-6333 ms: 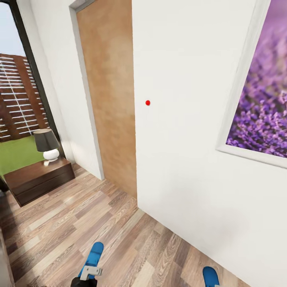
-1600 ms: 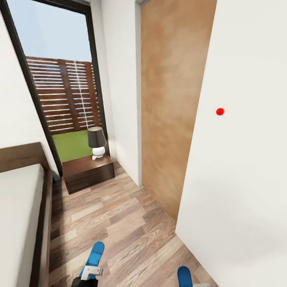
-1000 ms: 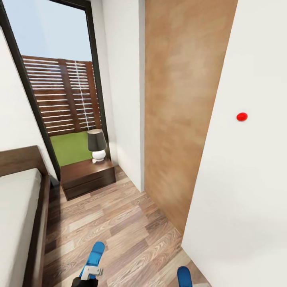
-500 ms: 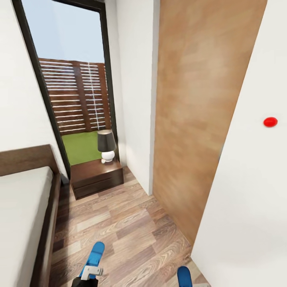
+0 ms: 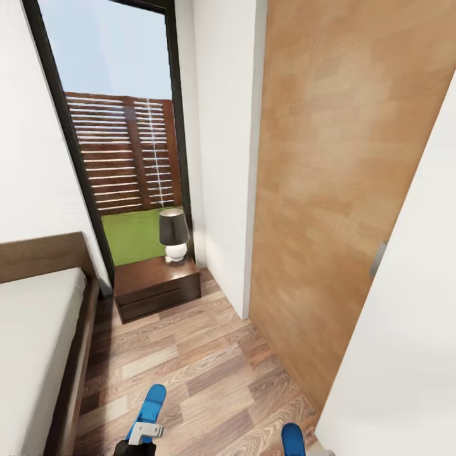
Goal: In the bedroom, move the book from the bed onto either nightstand, and place the two sandals side by side next to the bed.
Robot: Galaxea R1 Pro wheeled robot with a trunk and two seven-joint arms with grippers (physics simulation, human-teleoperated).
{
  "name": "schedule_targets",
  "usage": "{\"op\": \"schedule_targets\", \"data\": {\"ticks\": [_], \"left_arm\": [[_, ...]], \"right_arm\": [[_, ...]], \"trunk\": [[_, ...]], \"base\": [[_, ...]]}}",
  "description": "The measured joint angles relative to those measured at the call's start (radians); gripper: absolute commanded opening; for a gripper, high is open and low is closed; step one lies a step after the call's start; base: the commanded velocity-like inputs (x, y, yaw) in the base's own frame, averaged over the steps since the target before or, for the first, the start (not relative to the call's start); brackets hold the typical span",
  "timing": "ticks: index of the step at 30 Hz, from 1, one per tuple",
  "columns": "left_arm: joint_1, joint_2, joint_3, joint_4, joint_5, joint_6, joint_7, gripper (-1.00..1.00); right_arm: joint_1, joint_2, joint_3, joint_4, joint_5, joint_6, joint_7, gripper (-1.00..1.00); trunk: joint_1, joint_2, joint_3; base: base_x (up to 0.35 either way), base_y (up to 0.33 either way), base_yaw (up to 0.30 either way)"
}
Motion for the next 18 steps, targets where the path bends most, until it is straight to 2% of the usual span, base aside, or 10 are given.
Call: {"op": "schedule_targets", "data": {"ticks": [7,13,18], "left_arm": [[0.000,0.000,0.000,0.000,0.000,0.000,0.000,-1.00],[0.000,0.000,0.000,0.001,0.000,0.000,0.000,-1.00],[0.000,0.000,0.000,0.000,0.000,0.000,0.000,-1.00]], "right_arm": [[0.000,0.000,0.000,0.000,0.000,0.000,0.001,-1.00],[0.000,0.000,0.000,-0.001,0.000,0.000,0.001,-1.00],[0.000,0.000,0.000,0.000,0.000,0.000,0.001,-1.00]], "trunk": [[0.000,0.000,0.001],[0.000,0.000,0.001],[0.000,0.000,0.001]], "base": [[0.117,0.000,0.191],[0.122,0.000,0.053],[0.267,0.000,0.009]]}}
